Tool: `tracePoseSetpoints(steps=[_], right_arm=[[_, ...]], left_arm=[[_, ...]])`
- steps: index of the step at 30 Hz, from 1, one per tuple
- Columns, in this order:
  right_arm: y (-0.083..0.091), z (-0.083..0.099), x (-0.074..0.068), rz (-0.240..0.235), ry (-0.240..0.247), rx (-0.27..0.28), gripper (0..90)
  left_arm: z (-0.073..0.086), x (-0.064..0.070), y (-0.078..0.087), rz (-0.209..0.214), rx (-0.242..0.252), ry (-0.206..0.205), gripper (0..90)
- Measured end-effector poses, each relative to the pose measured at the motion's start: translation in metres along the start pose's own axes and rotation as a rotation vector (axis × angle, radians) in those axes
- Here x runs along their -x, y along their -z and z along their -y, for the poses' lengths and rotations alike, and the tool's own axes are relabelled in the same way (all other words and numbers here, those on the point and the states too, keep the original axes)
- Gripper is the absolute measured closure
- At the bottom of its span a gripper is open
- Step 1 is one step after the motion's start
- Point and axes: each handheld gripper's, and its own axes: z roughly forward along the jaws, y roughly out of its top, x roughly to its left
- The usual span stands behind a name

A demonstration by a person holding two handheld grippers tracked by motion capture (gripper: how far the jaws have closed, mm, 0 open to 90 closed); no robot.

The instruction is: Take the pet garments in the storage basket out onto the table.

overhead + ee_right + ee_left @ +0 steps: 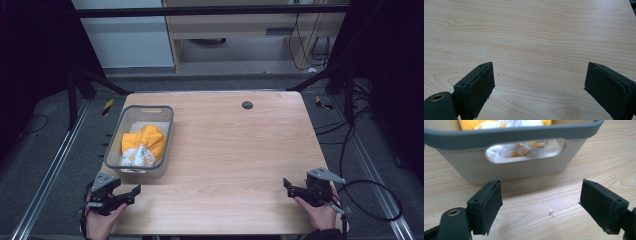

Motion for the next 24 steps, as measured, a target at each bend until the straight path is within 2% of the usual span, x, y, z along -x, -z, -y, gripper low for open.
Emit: tracePoseSetpoints(steps=[8,14,24], right_arm=[[-0.001,0.001,0.001,0.000,-0.001,0.000,9.0],[0.001,0.000,0.000,-0.002,-0.004,0.015,9.7],[0.001,0.001,-0.002,-0.013,0.006,0.012,9.8]], left_arm=[[-0.005,0.001,0.010,0.004,0.048,0.011,20.4],[-0.008,-0.001,0.017,0.020,0.060,0.029,20.7],[-0.014,0.005,0.026,0.045,0.073,0.020,21.5]])
